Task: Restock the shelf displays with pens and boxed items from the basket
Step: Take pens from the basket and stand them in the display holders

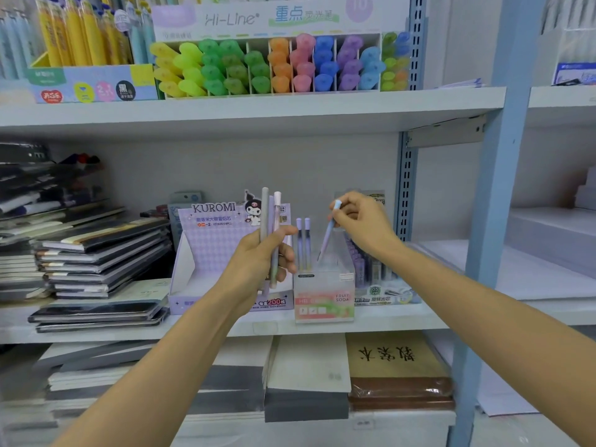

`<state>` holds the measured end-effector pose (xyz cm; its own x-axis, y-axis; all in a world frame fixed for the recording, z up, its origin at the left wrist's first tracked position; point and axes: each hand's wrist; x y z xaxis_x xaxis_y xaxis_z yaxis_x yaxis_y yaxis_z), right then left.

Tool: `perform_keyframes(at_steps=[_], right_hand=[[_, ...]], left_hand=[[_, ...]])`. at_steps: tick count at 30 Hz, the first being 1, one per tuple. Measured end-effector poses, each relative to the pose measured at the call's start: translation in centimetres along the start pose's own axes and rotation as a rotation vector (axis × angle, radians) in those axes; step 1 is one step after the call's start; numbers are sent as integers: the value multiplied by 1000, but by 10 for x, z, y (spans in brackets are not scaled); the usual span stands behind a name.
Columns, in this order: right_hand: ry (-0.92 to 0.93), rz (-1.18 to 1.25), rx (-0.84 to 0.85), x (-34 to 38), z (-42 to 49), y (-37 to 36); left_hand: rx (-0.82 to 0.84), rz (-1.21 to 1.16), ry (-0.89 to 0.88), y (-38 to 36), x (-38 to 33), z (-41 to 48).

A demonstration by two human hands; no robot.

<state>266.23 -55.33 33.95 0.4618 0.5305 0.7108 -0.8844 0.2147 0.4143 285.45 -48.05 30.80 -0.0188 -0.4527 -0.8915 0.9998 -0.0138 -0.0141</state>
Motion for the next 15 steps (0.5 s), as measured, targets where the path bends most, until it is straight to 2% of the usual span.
perform_keyframes(at_steps=[5,10,15], right_hand=[[70,-108,104,-6,4,-14],[122,-238,125,-10,15,-9],[148,-207,78,-15,19,-17]], left_hand=[[55,79,-85,3,5,-5],[13,63,-46,6,13,-1],[61,60,4,3,13,-2]])
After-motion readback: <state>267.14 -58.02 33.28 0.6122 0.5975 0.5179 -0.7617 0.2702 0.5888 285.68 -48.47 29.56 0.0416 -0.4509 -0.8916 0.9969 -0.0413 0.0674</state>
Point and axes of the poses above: each hand's wrist, its own z-axis towards the middle knuckle, its own y-axis out of the back of the hand, x = y × z, and after that the axes turned 5 degrees about -y, right-handed
